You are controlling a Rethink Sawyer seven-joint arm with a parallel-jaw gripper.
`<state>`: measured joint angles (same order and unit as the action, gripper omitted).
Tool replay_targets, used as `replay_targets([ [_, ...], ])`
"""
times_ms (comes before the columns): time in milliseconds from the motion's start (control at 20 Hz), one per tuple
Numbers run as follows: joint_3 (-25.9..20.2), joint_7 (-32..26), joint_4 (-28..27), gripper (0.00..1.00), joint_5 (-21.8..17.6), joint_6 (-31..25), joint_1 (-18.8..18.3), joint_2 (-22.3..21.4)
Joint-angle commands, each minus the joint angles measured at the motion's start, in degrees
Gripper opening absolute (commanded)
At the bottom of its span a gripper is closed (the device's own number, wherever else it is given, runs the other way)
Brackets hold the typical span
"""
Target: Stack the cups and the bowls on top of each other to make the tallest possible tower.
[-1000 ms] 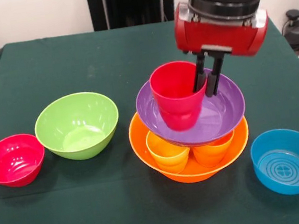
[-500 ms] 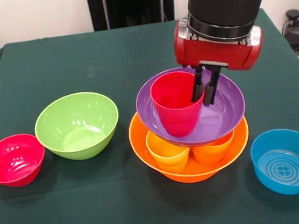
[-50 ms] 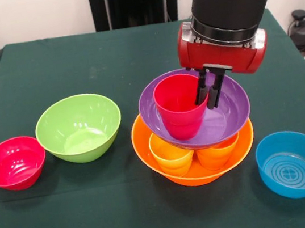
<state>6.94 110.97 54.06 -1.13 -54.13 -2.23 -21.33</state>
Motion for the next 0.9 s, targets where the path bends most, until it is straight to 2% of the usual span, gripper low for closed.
replay_targets([
  [50, -4.31, 1.75, 6.82, 0.0, 0.14, -0.88, 0.58, -2.74],
  [900, -4.5, 3.22, 9.51, 0.0, 0.42, -0.58, 0.71, -3.71],
])
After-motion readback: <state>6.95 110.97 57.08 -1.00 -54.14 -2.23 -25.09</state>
